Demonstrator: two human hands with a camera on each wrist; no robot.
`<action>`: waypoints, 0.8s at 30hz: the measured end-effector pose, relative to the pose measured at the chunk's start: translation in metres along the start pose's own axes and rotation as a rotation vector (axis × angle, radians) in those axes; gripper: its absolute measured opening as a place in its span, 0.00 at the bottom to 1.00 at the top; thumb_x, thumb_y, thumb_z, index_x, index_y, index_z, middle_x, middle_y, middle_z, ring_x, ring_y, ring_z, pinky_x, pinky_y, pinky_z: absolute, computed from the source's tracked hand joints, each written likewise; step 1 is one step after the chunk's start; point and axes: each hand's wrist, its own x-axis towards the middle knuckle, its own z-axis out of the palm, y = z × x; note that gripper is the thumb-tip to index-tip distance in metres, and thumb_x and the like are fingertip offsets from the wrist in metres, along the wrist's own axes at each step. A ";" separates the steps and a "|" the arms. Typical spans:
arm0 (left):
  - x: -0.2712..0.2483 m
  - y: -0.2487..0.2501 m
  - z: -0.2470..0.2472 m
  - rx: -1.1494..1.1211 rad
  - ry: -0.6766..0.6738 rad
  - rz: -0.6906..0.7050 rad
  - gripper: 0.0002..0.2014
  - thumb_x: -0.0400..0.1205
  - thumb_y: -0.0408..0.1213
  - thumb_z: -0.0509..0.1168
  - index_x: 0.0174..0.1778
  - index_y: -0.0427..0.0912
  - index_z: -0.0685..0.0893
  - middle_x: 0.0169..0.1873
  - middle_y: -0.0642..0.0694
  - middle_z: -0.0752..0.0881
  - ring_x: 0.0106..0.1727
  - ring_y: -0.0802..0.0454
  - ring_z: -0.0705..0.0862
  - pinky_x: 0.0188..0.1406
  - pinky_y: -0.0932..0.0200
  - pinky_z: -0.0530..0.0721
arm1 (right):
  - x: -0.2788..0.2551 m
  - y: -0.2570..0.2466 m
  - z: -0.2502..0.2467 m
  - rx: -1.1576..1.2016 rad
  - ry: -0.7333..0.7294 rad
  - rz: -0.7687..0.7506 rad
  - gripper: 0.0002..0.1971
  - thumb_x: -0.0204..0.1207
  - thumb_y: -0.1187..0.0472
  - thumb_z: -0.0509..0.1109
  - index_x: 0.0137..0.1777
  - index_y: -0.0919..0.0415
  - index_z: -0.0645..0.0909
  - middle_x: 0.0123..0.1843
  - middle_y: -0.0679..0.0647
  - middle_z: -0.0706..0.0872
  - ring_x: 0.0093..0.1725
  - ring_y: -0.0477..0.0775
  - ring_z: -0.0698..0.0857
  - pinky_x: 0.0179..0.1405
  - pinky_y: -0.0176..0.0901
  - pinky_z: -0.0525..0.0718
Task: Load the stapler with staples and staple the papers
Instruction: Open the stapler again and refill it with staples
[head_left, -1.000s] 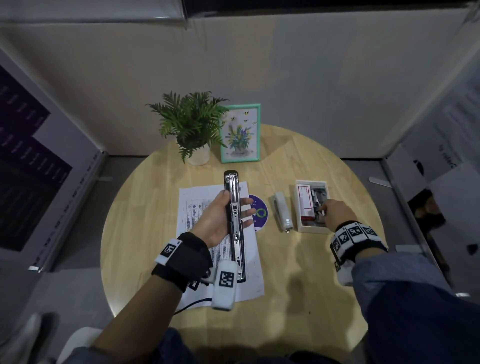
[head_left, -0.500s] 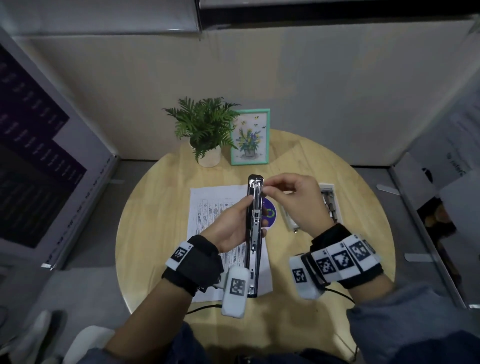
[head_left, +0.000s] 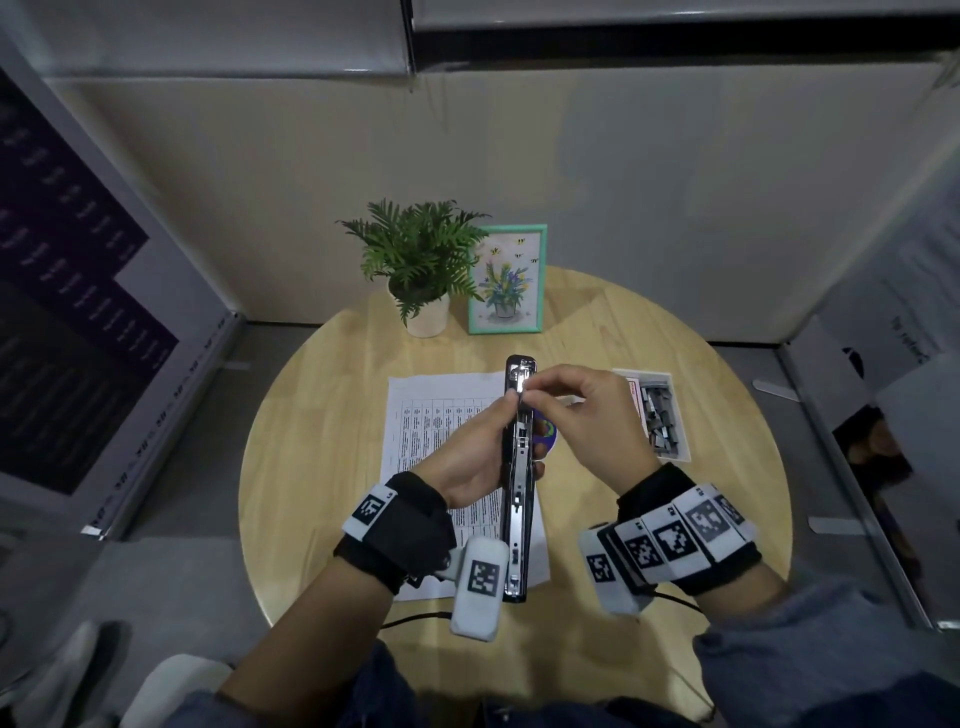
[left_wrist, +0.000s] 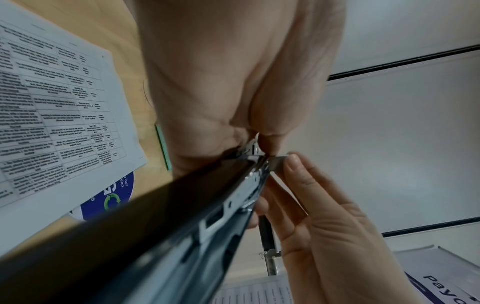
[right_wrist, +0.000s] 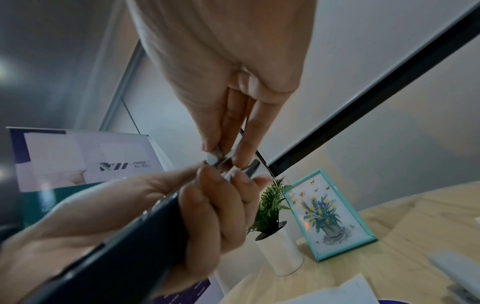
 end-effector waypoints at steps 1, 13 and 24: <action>0.000 0.000 0.000 -0.001 -0.005 -0.002 0.22 0.88 0.51 0.44 0.61 0.37 0.75 0.36 0.47 0.80 0.31 0.54 0.79 0.30 0.60 0.83 | -0.001 0.000 0.001 -0.018 0.007 -0.028 0.04 0.73 0.69 0.74 0.44 0.62 0.89 0.39 0.45 0.87 0.43 0.43 0.86 0.42 0.28 0.83; -0.002 -0.001 0.000 -0.050 -0.050 -0.012 0.15 0.89 0.45 0.46 0.60 0.39 0.72 0.37 0.46 0.81 0.33 0.52 0.78 0.30 0.59 0.83 | 0.010 0.006 0.008 -0.132 0.226 -0.038 0.07 0.71 0.66 0.75 0.43 0.56 0.80 0.43 0.39 0.74 0.32 0.40 0.78 0.33 0.23 0.76; 0.012 -0.006 -0.028 -0.430 0.183 0.101 0.16 0.88 0.46 0.48 0.57 0.41 0.76 0.36 0.45 0.81 0.35 0.50 0.83 0.37 0.54 0.86 | -0.029 0.017 0.010 -0.001 -0.204 0.238 0.09 0.80 0.53 0.65 0.56 0.55 0.73 0.39 0.52 0.82 0.31 0.49 0.83 0.28 0.40 0.81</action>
